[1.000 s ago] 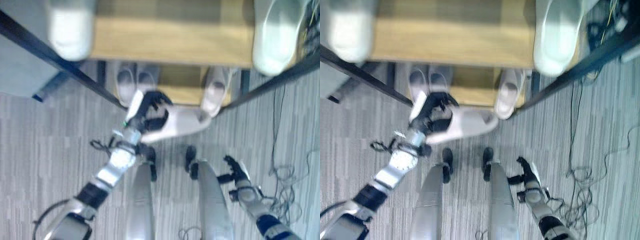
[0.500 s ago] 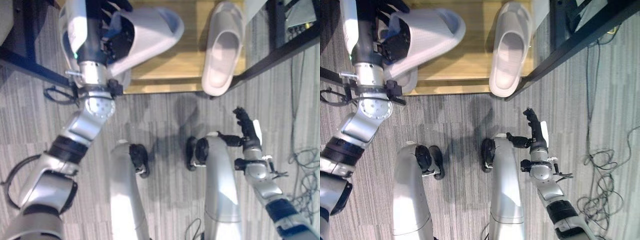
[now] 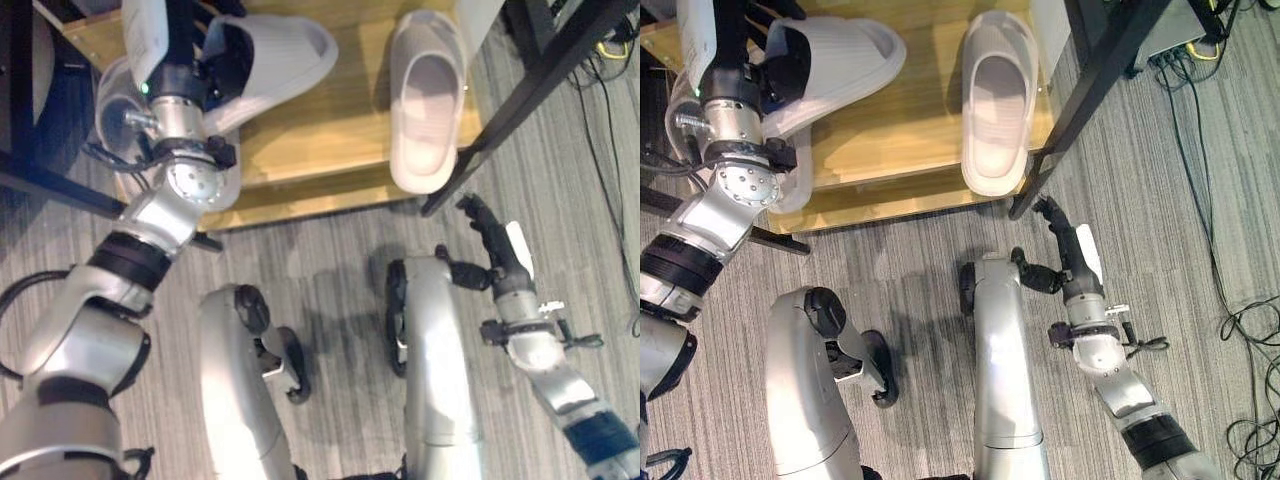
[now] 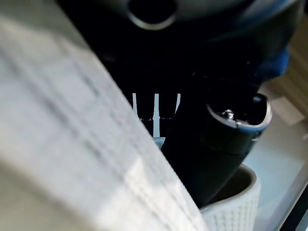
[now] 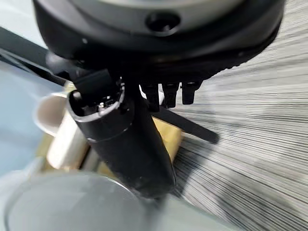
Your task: Arrange the slippers neatly on the shoe rack.
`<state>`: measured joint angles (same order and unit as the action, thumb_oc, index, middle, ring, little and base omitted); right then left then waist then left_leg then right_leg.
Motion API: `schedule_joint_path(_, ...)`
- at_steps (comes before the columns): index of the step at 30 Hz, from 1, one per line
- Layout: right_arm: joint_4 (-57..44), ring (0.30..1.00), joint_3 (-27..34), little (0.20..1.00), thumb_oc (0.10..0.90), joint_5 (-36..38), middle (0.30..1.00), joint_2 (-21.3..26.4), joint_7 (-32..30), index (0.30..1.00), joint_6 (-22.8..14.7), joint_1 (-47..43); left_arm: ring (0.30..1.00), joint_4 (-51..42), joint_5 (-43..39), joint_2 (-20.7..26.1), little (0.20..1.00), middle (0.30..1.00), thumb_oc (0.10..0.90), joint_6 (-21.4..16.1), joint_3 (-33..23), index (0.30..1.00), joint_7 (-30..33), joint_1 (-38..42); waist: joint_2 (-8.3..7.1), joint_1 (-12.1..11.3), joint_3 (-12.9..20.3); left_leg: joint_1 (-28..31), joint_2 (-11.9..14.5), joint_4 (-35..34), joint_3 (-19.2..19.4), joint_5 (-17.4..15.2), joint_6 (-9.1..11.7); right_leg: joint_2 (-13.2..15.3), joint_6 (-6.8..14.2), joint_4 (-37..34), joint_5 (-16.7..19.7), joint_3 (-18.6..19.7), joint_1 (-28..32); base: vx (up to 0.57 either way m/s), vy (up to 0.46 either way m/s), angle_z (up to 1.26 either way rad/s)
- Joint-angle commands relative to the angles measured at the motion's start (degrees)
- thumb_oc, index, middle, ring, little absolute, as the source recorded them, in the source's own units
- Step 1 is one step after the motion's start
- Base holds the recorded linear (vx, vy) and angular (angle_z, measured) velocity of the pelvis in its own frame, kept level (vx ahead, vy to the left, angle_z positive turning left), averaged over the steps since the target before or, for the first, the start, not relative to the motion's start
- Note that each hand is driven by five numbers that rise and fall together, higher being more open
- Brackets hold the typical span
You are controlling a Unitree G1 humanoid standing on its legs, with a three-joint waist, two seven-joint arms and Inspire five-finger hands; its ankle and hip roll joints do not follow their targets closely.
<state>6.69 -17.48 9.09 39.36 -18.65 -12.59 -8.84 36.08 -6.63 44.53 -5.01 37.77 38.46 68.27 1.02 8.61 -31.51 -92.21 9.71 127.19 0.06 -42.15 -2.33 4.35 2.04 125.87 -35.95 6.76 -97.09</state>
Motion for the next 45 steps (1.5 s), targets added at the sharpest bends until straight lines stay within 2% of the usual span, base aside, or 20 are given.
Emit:
schedule_joint_path(1, -10.04, 0.9, -0.18, 0.9, 0.8, -1.74, 0.9, 2.89, 1.12, 0.9, -4.3, -2.41, 0.3, 5.45, -2.11, 1.07, 0.3, 0.3, 0.4, -1.56, 0.6, 0.3, 0.1, 14.72, -0.48, 0.25, 1.72, 2.25, -1.75, -0.47, -4.43, -4.38, -1.09, 3.97, 0.79, 1.64, -7.7, 4.74, 7.14, -0.01, -0.006, 0.04)
schedule_joint_path(8, -9.27, 0.9, -1.35, 0.9, 0.8, -1.79, 0.9, 3.27, 2.46, 0.9, -3.78, -1.86, 0.3, 8.91, -2.54, -2.83, 0.3, 0.3, 0.4, -1.22, 2.46, 0.3, -2.15, 18.19, -0.05, 1.02, 1.72, 2.25, -2.39, -0.18, -2.77, -4.22, -0.98, 4.29, 0.87, 2.86, -8.05, 6.17, 7.14, 0.0, -0.002, 0.01)
schedule_joint_path(9, -9.22, 0.9, -1.44, 0.9, 0.8, -1.57, 0.9, 3.15, 2.61, 0.9, -3.75, -1.9, 0.366, 8.99, -3.0, -3.4, 0.366, 0.366, 0.444, -1.27, 2.39, 0.366, -2.48, 18.29, -0.02, 1.0, 1.72, 2.25, -2.54, -0.13, -2.61, -4.15, -0.91, 4.29, 0.81, 3.15, -8.16, 6.27, 7.14, -0.01, -0.012, 0.06)
schedule_joint_path(10, -9.16, 0.9, -1.6, 0.9, 0.8, -1.49, 0.9, 3.18, 2.76, 0.9, -3.64, -1.92, 0.512, 9.02, -3.28, -3.87, 0.512, 0.512, 0.541, -1.3, 2.36, 0.512, -2.65, 18.56, 0.01, 1.03, 1.72, 2.25, -2.64, -0.08, -2.49, -4.13, -0.82, 4.34, 0.78, 3.33, -8.2, 6.34, 7.14, -0.01, -0.007, 0.06)
schedule_joint_path(11, -9.04, 0.9, -1.84, 0.9, 0.8, -1.6, 0.9, 3.26, 2.8, 0.9, -3.47, -2.11, 0.716, 8.77, -3.55, -4.43, 0.716, 0.716, 0.678, -1.41, 2.32, 0.716, -2.82, 18.84, 0.01, 0.97, 1.72, 2.25, -2.85, -0.02, -2.4, -4.12, -0.76, 4.49, 0.73, 3.5, -8.3, 6.29, 7.14, -0.01, -0.011, 0.08)
schedule_joint_path(13, -8.86, 0.9, -2.3, 0.9, 0.8, -1.65, 0.9, 3.39, 3.03, 0.9, -3.36, -2.55, 0.9, 8.19, -4.3, -5.47, 0.9, 0.9, 0.8, -1.68, 2.01, 0.9, -3.06, 18.82, -0.04, 0.86, 1.72, 2.25, -3.21, 0.01, -2.36, -4.11, -0.55, 4.67, 0.54, 3.8, -8.46, 6.17, 7.14, -0.01, -0.011, 0.08)
schedule_joint_path(21, -7.73, 0.9, -3.92, 0.9, 0.8, -1.88, 0.9, 3.15, 2.75, 0.9, -2.37, -5.04, 0.9, 0.81, -6.64, -9.14, 0.9, 0.9, 0.8, -2.74, -0.03, 0.9, -4.51, 15.36, -0.95, 0.05, 1.72, 2.25, -4.02, -0.12, -1.17, -3.94, 0.22, 5.15, -0.26, 4.98, -8.5, 6.53, 7.14, -0.02, -0.02, 0.06)
schedule_joint_path(26, -7.93, 0.9, -4.13, 0.9, 0.8, -1.23, 0.9, 3.8, 3.26, 0.9, -2.36, -5.18, 0.9, -2.62, -5.73, -9.2, 0.9, 0.9, 0.8, -2.63, 0.01, 0.9, -5.29, 13.38, -1.61, -0.01, 1.72, 2.25, -4.23, -0.37, -0.56, -3.76, 0.68, 5.44, -0.73, 5.45, -8.55, 6.98, 7.14, -0.03, -0.028, 0.07)
schedule_joint_path(33, -8.26, 0.9, -3.73, 0.9, 0.8, -0.88, 0.9, 4.01, 4.17, 0.9, -2.31, -4.13, 0.9, -6.08, -6.19, -5.86, 0.9, 0.9, 0.8, -3.03, 0.78, 0.9, -7.59, 11.31, -2.04, -0.43, 1.72, 2.25, -4.34, -0.77, -0.24, -3.45, 1.19, 5.9, -1.27, 5.65, -8.53, 7.58, 7.14, -0.03, -0.014, 0.08)
schedule_joint_path(40, -8.3, 0.9, -3.31, 0.9, 0.8, -0.85, 0.9, 4.51, 4.81, 0.9, -2.42, -3.88, 0.9, -7.2, -5.26, -2.24, 0.9, 0.9, 0.8, -2.78, 0.37, 0.9, -9.22, 6.94, -1.82, -1.09, 1.72, 2.25, -4.22, -0.76, -0.52, -3.3, 1.5, 5.97, -1.2, 5.59, -8.25, 7.6, 7.14, 0.0, 0.0, 0.0)
schedule_joint_path(45, -8.17, 0.9, -2.02, 0.9, 0.8, -1.27, 0.9, 4.33, 4.81, 0.9, -2.19, -2.93, 0.9, -11.73, -5.15, -0.09, 0.9, 0.9, 0.8, -2.98, -1.29, 0.9, -11.28, 0.03, -1.16, -1.65, 1.72, 2.25, -4.2, -0.45, -0.86, -3.3, 1.59, 6.11, -1.11, 5.56, -8.39, 7.17, 7.14, 0.0, 0.006, 0.0)
